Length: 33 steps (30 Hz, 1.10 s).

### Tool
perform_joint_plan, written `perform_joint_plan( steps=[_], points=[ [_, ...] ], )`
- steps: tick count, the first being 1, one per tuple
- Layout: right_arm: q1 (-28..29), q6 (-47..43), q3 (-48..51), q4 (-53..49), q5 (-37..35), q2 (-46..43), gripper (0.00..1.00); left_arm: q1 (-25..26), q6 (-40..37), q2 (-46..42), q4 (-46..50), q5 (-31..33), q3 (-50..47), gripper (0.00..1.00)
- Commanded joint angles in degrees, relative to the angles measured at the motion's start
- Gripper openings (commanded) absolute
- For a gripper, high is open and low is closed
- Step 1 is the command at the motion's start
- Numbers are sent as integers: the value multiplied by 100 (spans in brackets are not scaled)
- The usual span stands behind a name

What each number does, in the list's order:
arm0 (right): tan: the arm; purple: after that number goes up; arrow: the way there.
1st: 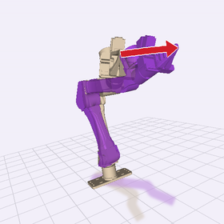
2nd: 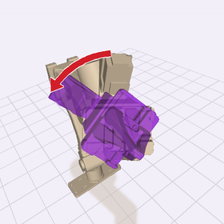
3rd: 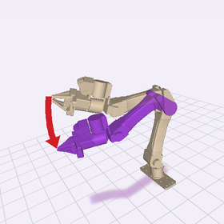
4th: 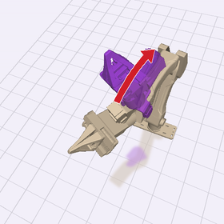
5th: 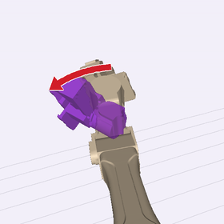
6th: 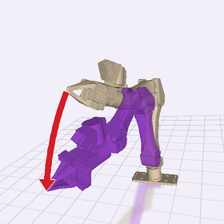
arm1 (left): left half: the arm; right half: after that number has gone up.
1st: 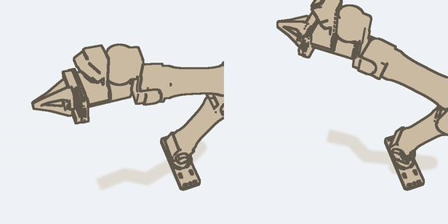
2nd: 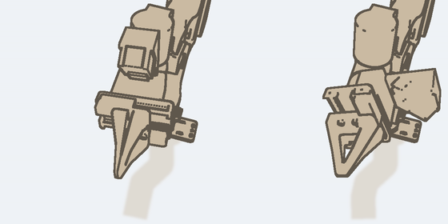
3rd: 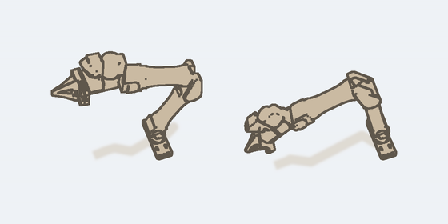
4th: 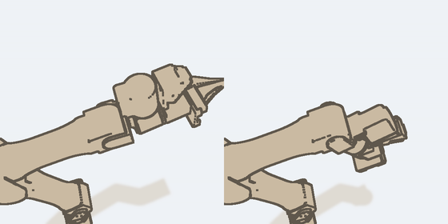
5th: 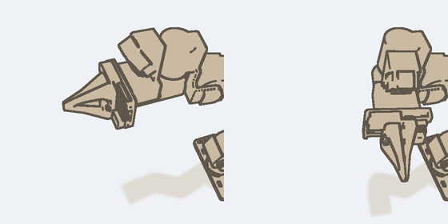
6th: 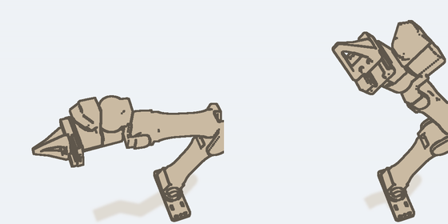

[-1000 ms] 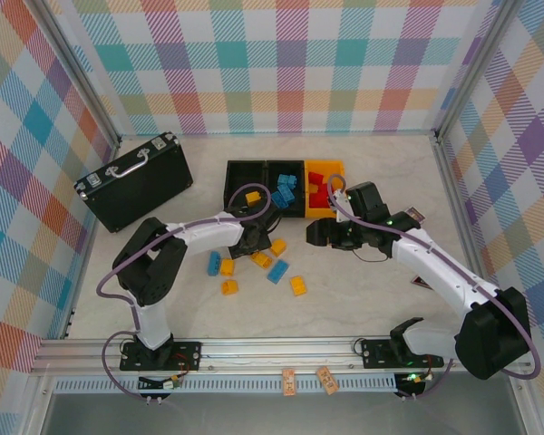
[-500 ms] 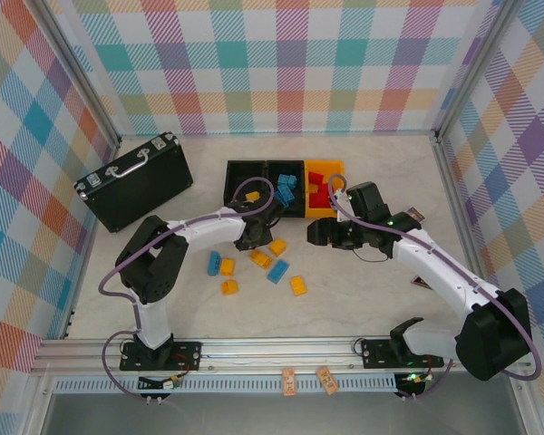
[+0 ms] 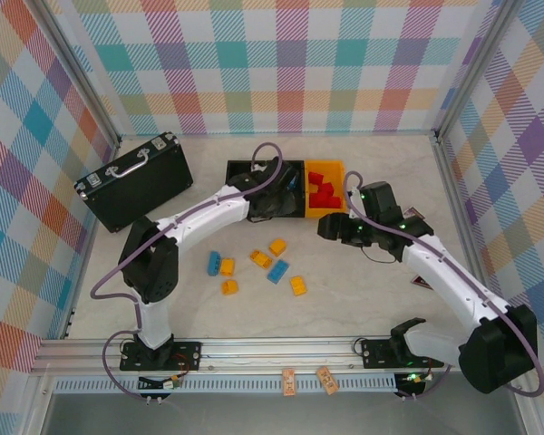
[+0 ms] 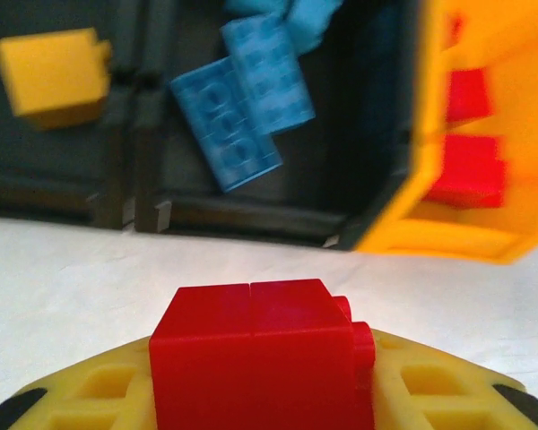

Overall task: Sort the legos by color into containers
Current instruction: Place the lego in the container.

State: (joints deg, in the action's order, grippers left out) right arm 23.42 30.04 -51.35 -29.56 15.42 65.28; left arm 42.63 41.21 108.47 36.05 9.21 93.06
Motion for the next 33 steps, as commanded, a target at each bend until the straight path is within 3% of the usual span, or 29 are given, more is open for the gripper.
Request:
perform_joint_plan(
  steps=[1, 19, 31, 33],
  points=[
    [-165, 153, 174, -125, -175, -300, 61, 59, -253, 468, 188, -289, 597, 33],
    [-452, 266, 628, -759, -558, -1301, 61, 60, -475, 3205, 794, -949, 4604, 34],
    [-551, 195, 589, -996, -637, -1439, 61, -185, -255, 4071, 385, -1215, 5516, 35],
    [-566, 173, 580, -999, -628, -1422, 61, -215, -221, 4108, 361, -1237, 5543, 40]
  ],
)
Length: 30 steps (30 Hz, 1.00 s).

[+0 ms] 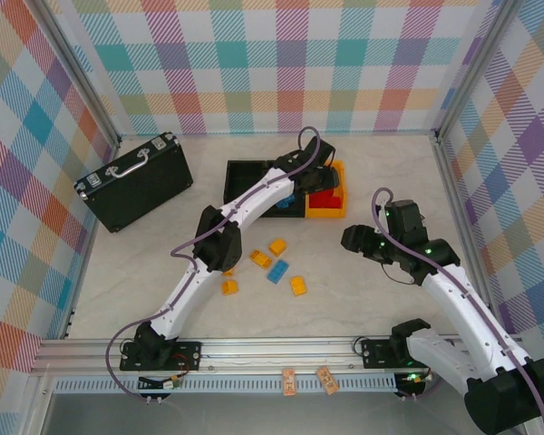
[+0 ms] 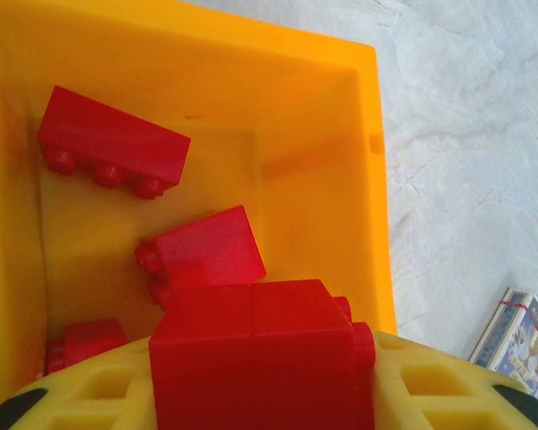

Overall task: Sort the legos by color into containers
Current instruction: Place the lego in the container.

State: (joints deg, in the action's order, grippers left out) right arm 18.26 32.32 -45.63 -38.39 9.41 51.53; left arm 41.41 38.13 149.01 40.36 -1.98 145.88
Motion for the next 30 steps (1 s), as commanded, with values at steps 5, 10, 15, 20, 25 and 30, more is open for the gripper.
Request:
perform_joint_plan(
  steps=[5, 10, 15, 20, 25, 30],
  points=[
    [-62, -102, -34, -121, -1, 7, 61, -111, 55, -6, -79, -114, 261, 63],
    [-76, -112, -76, -32, 60, 105, 61, -101, 54, -218, -88, -171, 208, 65],
    [-77, -121, -74, 128, 88, 193, 61, -76, 32, -736, -237, -230, -251, 64],
    [-78, -84, -51, 329, 179, 342, 61, -28, 15, -1344, -401, -333, -952, 64],
    [-78, -111, -86, 467, 267, 527, 61, -6, -18, -2043, -598, -382, -1829, 64],
    [-77, -283, -249, 538, 432, 786, 61, -10, -174, -2954, -792, -359, -3065, 64]
  ],
)
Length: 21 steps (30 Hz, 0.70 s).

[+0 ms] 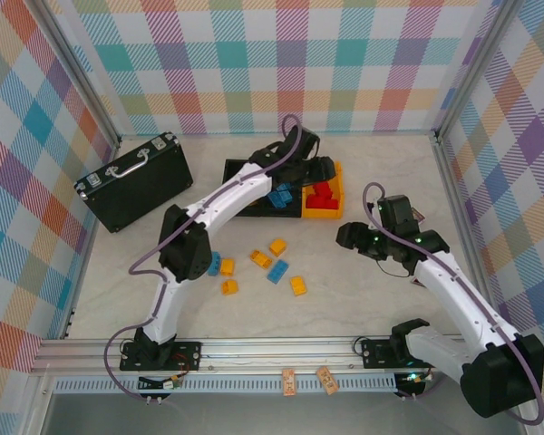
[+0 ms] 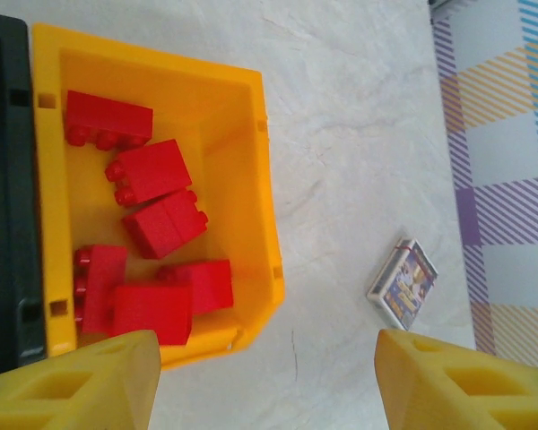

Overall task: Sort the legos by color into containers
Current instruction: Place the lego in the container, then pick up the lego from the center of the table.

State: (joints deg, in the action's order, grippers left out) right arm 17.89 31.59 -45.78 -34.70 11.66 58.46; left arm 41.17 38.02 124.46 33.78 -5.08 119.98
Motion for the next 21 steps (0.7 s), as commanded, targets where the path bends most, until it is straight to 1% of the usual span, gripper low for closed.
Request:
perform_joint_plan(
  steps=[1, 6, 10, 16, 21],
  points=[
    [-40, -253, -266, 189, 274, 163, 61, 12, -189, -690, -159, -45, -750, 64],
    [-18, -453, -355, 395, 827, 406, 61, 4, -445, -1518, -219, -171, -1999, 64],
    [28, -749, -422, 401, 1259, 552, 61, -7, -859, -2017, -36, -320, -2790, 65],
    [39, -938, -416, 314, 1750, 713, 61, -6, -1716, -2391, 554, -521, -3411, 69],
    [39, -1000, -318, 259, 1887, 704, 61, 0, -2412, -2314, 996, -638, -3587, 75]
  ],
)
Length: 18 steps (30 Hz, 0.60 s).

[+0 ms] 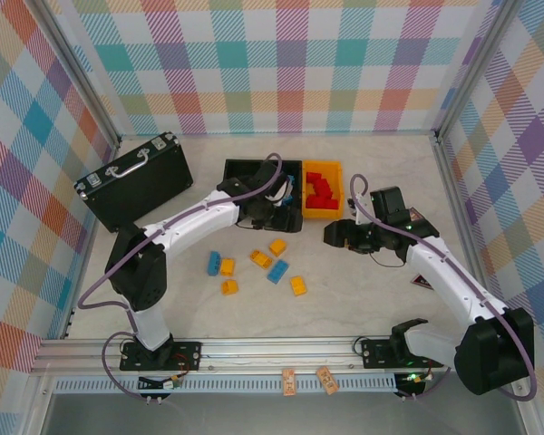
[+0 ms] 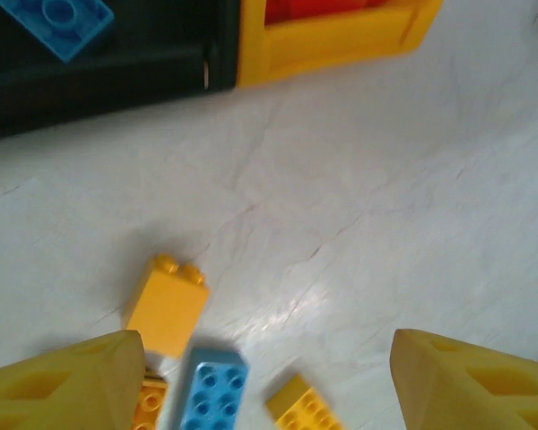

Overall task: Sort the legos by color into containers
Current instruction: Pick up the lego from the center of the table.

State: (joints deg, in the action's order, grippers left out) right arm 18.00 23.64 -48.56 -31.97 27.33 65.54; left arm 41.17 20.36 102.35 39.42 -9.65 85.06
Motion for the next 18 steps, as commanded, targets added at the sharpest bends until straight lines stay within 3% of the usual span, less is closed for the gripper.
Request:
perform_joint_plan(
  steps=[1, 10, 18],
  points=[
    [27, -219, -25, -46, 340, -8, 61, 1, -804, -48, 506, -218, -88, 78],
    [28, -50, 255, -3, 348, -168, 61, 33, -1697, 636, 786, 217, 102, 77],
    [37, 92, 404, 110, 278, -226, 61, 78, -1755, 1224, 643, 477, 348, 77]
  ],
)
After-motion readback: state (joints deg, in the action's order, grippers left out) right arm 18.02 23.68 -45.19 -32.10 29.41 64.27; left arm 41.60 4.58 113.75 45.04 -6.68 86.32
